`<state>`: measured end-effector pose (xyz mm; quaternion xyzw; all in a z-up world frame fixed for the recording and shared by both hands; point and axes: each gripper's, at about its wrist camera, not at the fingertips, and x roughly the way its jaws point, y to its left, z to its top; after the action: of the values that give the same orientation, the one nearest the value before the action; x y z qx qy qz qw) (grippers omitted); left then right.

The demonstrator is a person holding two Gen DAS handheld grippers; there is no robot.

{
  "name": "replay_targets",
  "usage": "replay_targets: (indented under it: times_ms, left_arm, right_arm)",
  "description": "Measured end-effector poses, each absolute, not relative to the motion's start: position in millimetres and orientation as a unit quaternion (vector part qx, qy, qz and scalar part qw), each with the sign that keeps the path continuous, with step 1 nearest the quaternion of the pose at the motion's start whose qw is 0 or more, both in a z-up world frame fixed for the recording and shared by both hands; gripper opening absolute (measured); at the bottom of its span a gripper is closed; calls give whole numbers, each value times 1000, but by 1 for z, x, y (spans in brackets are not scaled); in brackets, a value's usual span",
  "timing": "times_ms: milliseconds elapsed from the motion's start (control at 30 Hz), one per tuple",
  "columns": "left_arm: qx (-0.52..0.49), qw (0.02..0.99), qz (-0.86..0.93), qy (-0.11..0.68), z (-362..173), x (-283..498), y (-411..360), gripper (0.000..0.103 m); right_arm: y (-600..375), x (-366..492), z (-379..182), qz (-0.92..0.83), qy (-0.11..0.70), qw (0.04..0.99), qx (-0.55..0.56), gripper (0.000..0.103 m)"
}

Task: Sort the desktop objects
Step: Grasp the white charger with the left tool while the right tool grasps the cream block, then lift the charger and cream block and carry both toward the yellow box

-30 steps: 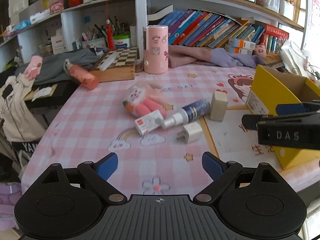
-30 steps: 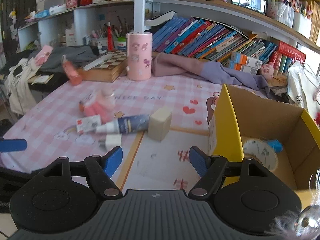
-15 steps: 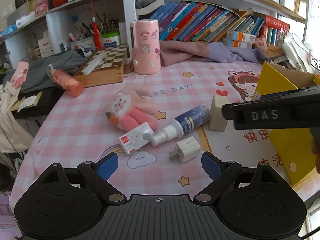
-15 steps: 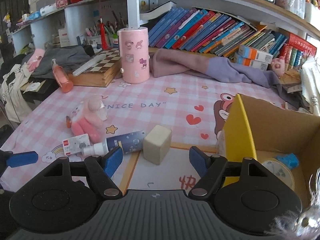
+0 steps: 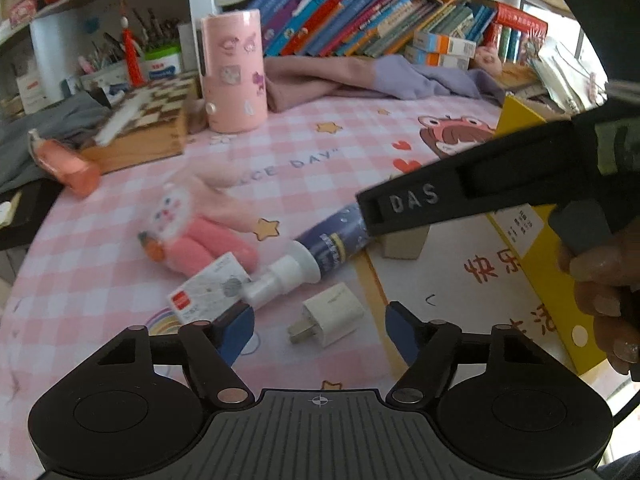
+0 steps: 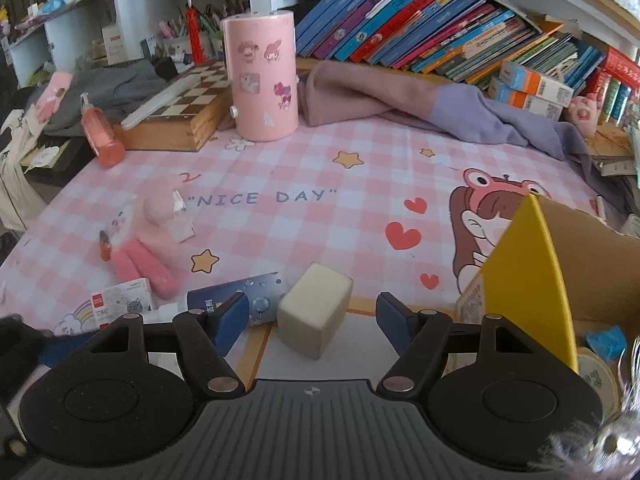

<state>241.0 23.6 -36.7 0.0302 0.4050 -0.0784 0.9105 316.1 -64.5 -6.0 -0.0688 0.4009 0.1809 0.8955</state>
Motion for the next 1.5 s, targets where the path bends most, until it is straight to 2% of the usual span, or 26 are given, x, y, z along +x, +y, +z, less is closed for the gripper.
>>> replay_targets:
  times_ms: [100,233,367,500,600,833,1233,1500]
  left_arm:
    - [21,906,-76,415,-42,248,24,72]
    - [13,901,-75,427,-48,253,23,61]
    - [9,900,-71,429,-52,255,22,57]
    - [8,903,-68,425,-51,255,21,43]
    - [8,903,-69,423,-51,253,21,42]
    - [-4,909,-57,412,-43,247,29,42]
    - [-20,924,-39,381,-9,222,53,42]
    - [-35,931,-37,362,8,204,66,42]
  right_arm:
    - [-61,323,-9,182,409,892,-69,66]
    - [-60,330,-13,181,421,886,-66,64]
    - [-61,336,-18,178,435,881,-62,62]
    - [-62,340,-21,177,439,879,-58,59]
    - [-63,342,-24,180,447,874,-51,43]
    - [-68,339,-23,187,445,875,-42,31]
    - [-79,314,4,197,410,890,-20,28]
    - [-78,282,23,220,376,899,-46,28]
